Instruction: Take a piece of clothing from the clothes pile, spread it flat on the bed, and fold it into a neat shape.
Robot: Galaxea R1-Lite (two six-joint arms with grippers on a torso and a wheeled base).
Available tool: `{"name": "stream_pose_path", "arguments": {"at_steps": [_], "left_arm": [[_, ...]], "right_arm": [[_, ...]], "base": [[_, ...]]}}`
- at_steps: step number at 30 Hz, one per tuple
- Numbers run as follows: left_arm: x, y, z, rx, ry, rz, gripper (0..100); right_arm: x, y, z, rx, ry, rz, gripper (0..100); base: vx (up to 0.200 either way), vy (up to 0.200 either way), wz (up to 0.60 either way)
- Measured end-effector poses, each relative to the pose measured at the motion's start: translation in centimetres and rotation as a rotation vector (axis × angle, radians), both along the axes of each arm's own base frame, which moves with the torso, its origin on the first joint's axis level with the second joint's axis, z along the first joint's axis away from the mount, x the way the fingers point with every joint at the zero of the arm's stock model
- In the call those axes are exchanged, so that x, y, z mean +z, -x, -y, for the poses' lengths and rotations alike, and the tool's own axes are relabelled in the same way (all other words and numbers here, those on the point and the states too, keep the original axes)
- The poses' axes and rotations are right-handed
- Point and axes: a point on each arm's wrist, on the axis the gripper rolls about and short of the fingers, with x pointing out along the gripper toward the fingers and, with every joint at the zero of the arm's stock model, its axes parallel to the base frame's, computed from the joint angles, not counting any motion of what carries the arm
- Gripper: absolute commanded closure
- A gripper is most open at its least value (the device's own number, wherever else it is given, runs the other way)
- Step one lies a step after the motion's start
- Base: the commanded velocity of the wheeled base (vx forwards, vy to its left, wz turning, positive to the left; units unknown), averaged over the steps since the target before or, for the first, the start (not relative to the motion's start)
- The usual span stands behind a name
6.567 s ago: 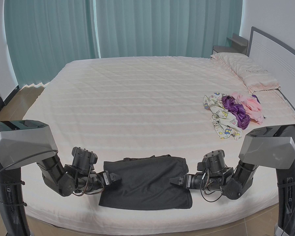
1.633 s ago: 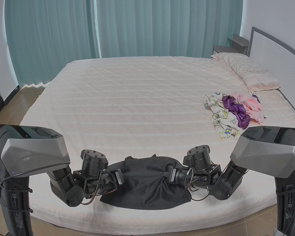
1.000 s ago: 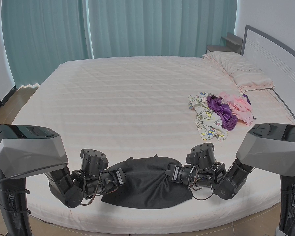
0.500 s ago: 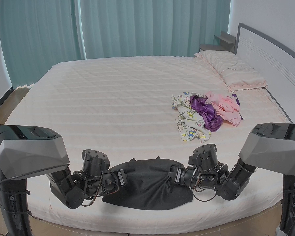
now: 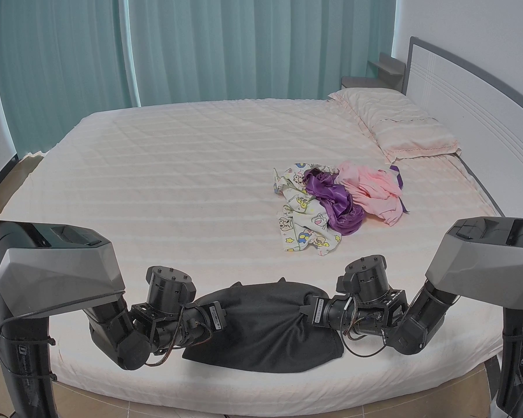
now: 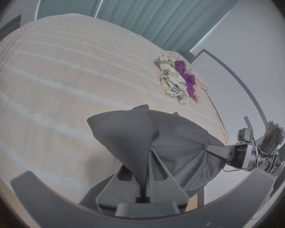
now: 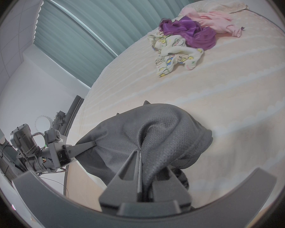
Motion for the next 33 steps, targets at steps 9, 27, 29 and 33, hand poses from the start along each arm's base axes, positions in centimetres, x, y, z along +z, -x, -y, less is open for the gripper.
{"name": "stream_pose_path", "arguments": {"at_steps": [9,27,29,33], "left_arm": [[-1.0,0.1,-0.1,0.004,-0.012,-0.028,0],[-1.5,-2.3,-2.6,0.16,0.043,-0.038,0],[-1.5,-3.0,-2.6,0.19,0.066,-0.033,0],[-2.0,-3.8,-2.5,0.207,0.075,-0.034,0]], "right_arm": [[-0.5,0.1,0.0,0.005,0.011,-0.013,0],[-0.9,-1.6,3.6,-0.072,0.03,-0.019,0],[-0.8,-2.0,4.0,-0.083,0.022,-0.018,0],[-1.1,-2.8,4.8,-0.128,-0.005,-0.037,0]], "base": [[0.0,0.0,0.0],[0.0,0.0,0.0],[0.0,0.0,0.0],[0.0,0.0,0.0]]}}
